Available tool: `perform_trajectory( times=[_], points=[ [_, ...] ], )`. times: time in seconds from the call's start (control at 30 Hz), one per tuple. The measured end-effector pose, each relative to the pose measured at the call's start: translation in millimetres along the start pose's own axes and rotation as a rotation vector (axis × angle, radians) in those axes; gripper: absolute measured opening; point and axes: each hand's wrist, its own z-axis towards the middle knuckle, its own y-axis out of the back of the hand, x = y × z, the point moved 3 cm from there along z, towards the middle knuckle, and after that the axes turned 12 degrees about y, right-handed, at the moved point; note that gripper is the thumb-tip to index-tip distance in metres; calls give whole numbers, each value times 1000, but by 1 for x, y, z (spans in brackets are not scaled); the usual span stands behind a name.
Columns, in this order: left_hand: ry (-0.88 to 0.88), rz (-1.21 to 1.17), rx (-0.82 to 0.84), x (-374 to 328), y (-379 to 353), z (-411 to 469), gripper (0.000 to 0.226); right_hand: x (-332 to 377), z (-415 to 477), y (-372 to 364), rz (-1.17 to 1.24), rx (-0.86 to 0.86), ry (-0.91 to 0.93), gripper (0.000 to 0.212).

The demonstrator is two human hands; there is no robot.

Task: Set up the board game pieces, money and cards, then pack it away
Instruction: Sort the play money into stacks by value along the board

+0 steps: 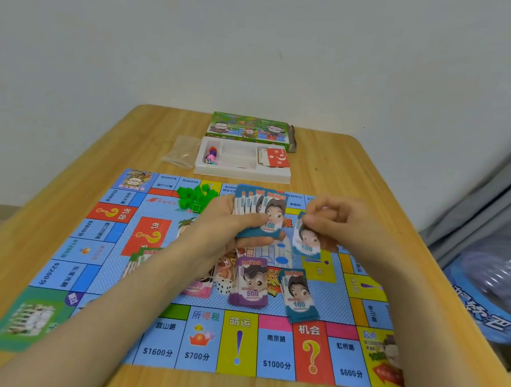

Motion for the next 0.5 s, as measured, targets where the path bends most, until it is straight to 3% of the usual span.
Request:
perform_trajectory(
  times=[0.1, 0.17, 0.5],
  points=[
    [-11, -21, -23, 0, 3, 2, 10, -3, -4, -4, -112, 264, -113, 9],
    [-12, -16, -27, 1, 4, 3, 11, -6, -4, -8, -158, 343, -153, 9],
    [-1, -15, -41, 2, 4, 5, 12, -13, -2, -18, -290, 464, -112, 10]
  ],
)
